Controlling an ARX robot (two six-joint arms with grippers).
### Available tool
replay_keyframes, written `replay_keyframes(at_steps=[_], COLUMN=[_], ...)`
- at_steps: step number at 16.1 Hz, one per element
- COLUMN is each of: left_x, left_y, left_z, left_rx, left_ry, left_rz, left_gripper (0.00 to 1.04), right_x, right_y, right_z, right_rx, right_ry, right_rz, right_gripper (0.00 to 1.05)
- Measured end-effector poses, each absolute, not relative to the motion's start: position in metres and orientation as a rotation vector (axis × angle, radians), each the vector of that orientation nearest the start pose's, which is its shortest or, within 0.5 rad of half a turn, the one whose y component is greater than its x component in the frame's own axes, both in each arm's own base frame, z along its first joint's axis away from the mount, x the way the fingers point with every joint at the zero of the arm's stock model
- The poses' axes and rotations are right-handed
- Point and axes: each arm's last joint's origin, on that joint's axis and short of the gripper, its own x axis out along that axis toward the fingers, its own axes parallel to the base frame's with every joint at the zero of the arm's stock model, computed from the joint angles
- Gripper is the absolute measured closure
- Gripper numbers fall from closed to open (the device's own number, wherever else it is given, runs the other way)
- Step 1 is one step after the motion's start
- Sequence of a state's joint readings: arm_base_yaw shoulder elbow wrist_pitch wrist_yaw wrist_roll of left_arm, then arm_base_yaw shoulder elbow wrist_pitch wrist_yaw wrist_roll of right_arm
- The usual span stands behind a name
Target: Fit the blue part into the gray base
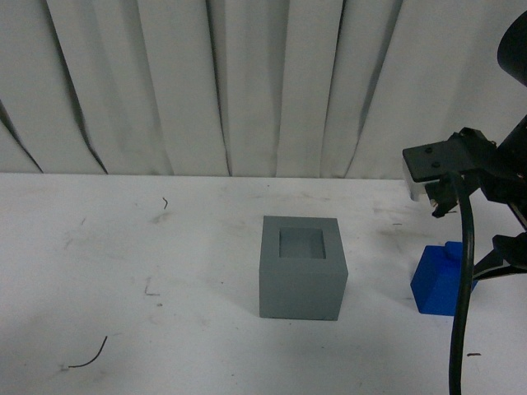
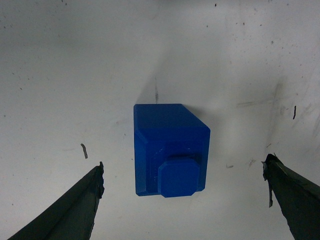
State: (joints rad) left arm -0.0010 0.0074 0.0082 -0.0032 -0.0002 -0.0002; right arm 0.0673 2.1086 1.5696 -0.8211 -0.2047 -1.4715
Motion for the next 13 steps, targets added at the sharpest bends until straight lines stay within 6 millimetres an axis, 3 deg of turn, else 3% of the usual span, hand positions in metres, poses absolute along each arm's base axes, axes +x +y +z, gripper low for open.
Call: replay_keyframes(at_steps=[6,13], left_x=[0.098,0.098], left_y=[0.000,0.000], left_z=[0.165,0.165], left_rx=[0.000,0.000], left_ry=[0.002,0.002], left_rz=[-0.001,-0.001], left_gripper=[0.07,0.07], right_x=[0.418,0.421], right_y=[0.035,0.035], right_z=[0.130,0.113], right_rx=[-1.148,-1.134], right_ry=[0.964,0.959], right_rz=[1.176,1.181], right_gripper=[0.06,0.06])
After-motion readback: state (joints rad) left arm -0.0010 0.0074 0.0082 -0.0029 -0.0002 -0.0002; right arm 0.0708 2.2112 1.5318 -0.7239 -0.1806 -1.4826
